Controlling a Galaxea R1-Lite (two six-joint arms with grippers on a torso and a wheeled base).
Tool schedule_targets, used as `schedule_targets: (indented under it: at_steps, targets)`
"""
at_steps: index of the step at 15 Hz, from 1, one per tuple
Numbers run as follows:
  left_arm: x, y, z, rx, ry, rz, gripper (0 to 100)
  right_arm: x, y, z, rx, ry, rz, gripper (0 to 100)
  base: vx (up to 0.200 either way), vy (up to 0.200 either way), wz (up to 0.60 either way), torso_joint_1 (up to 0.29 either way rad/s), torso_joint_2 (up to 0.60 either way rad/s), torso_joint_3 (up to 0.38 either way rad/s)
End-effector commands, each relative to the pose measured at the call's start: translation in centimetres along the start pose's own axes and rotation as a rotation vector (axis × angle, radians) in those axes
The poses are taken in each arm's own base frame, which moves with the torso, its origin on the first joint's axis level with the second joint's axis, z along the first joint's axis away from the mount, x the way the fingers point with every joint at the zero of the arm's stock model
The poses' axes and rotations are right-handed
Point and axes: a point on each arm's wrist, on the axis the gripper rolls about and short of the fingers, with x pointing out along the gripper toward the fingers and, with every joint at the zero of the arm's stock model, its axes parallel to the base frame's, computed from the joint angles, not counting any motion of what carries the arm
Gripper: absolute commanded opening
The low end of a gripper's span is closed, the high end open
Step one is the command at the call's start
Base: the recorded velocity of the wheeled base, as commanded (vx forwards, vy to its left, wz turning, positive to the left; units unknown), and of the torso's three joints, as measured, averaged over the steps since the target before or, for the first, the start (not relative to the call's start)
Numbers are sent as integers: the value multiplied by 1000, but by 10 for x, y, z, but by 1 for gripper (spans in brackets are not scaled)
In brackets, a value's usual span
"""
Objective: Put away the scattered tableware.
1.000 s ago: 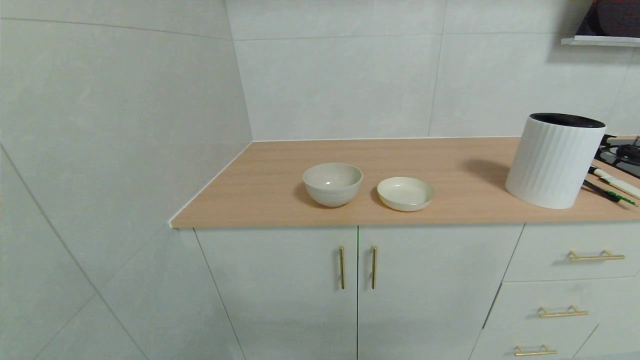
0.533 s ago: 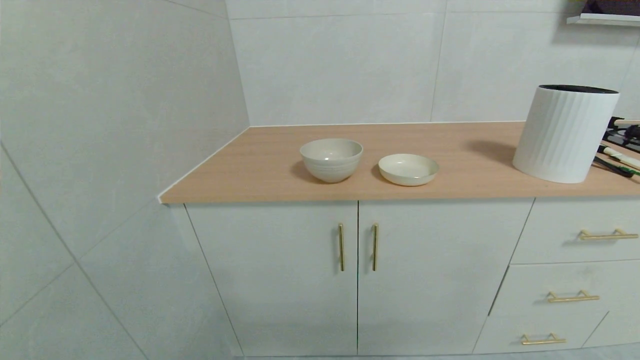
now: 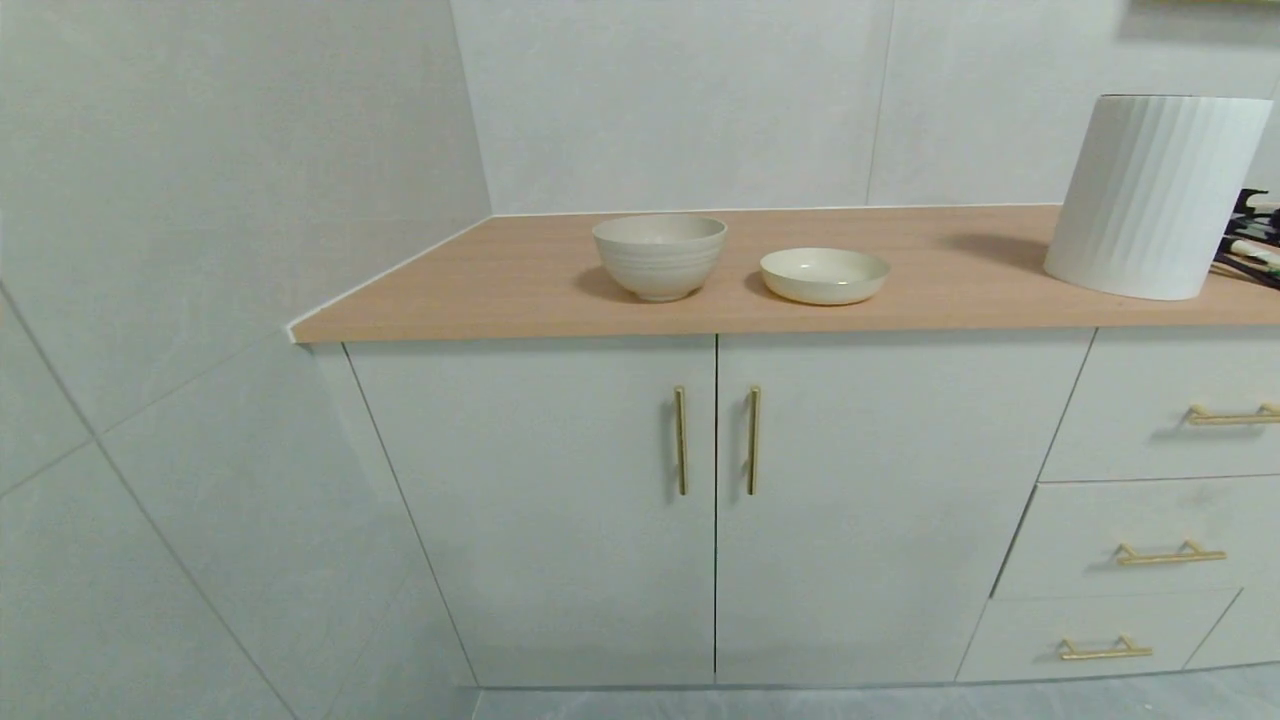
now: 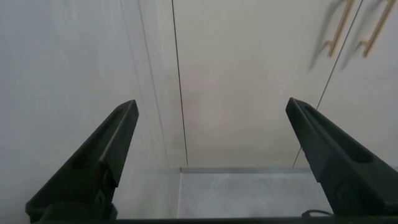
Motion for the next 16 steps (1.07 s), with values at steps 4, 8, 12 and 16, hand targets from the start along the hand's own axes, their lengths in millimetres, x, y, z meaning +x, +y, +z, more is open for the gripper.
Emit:
schedule_targets:
  at_steps: [4, 8, 12, 16]
  targets:
    - [0, 0, 0, 0, 0, -1, 100, 0, 0, 0, -2, 1, 1, 100, 0, 0, 0, -36, 184, 139]
    - [0, 0, 0, 0, 0, -1, 100, 0, 0, 0, -2, 1, 1, 100, 0, 0, 0, 0, 0, 0]
    - [0, 0, 0, 0, 0, -1, 100, 0, 0, 0, 0, 3, 1, 100, 0, 0, 0, 0, 0, 0]
    - [0, 0, 0, 0, 0, 1, 100, 0, 0, 1, -2, -2, -1, 100, 0, 0, 0, 0, 0, 0]
